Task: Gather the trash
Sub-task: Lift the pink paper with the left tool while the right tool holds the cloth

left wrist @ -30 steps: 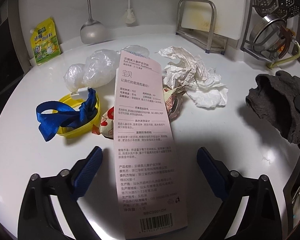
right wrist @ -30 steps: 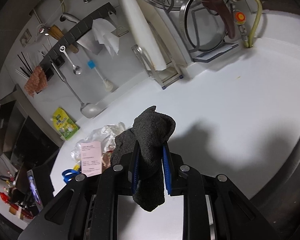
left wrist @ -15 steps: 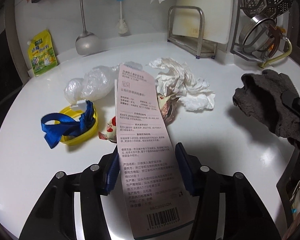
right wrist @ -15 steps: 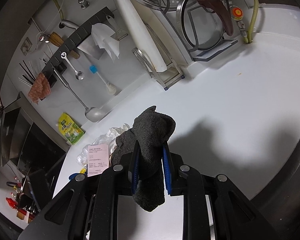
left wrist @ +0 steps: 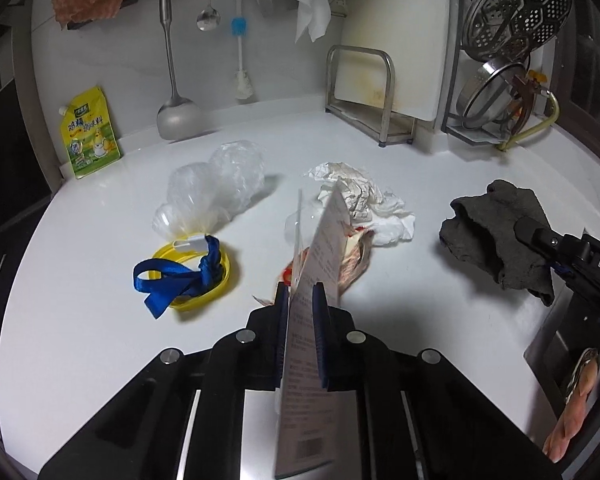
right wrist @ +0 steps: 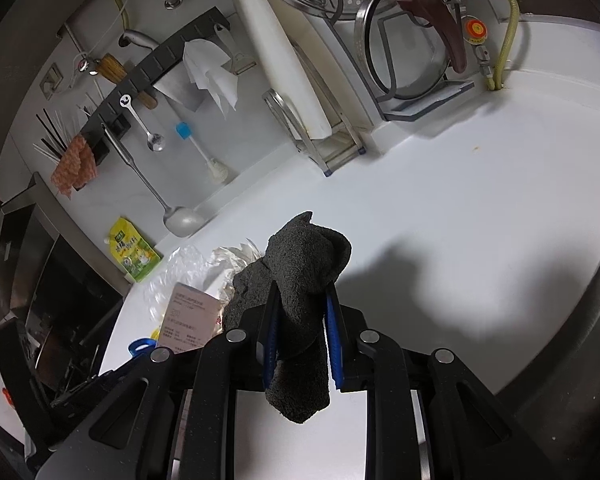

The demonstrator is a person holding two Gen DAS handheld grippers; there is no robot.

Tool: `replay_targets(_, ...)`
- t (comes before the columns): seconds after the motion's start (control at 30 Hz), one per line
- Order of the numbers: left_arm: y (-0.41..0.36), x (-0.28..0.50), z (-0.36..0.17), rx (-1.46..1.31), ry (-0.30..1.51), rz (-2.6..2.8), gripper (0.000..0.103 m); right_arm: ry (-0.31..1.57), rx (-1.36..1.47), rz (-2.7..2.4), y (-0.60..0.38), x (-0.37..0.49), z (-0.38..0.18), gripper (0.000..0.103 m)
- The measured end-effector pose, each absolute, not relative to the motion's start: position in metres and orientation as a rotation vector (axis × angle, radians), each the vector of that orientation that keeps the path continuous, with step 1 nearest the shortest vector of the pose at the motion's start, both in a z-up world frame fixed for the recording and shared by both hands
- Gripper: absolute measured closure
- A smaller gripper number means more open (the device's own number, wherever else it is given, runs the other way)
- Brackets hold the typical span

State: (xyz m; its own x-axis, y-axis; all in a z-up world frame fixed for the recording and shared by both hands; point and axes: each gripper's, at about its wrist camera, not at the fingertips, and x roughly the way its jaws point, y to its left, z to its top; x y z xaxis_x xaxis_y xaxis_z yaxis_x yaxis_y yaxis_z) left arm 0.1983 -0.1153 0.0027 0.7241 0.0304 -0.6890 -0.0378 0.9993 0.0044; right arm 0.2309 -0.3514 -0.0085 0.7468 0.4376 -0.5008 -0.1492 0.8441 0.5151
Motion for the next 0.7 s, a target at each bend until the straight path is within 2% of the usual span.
replay_targets(0.13, -0.107, 0.195, -0.002, -0.033, 0.774, 0.024, 0.095, 0.649, 0.490, 0.330, -0.357, 0.230, -0.010, 0.083)
replay_targets(0.57, -0.111, 0.191, -0.013, -0.056, 0.817, 0.006, 0.093, 0.652, 0.504, 0.352, -0.357, 0.234, -0.010, 0.083)
replay_targets(0.67, -0.114, 0.190, -0.014, -0.050, 0.816, 0.019, 0.073, 0.650, 0.515, 0.360, -0.358, 0.234, -0.009, 0.083)
replay_targets(0.7, -0.115, 0.189, -0.014, -0.049, 0.807, 0.026, 0.061, 0.649, 0.521, 0.364, -0.358, 0.234, -0.009, 0.083)
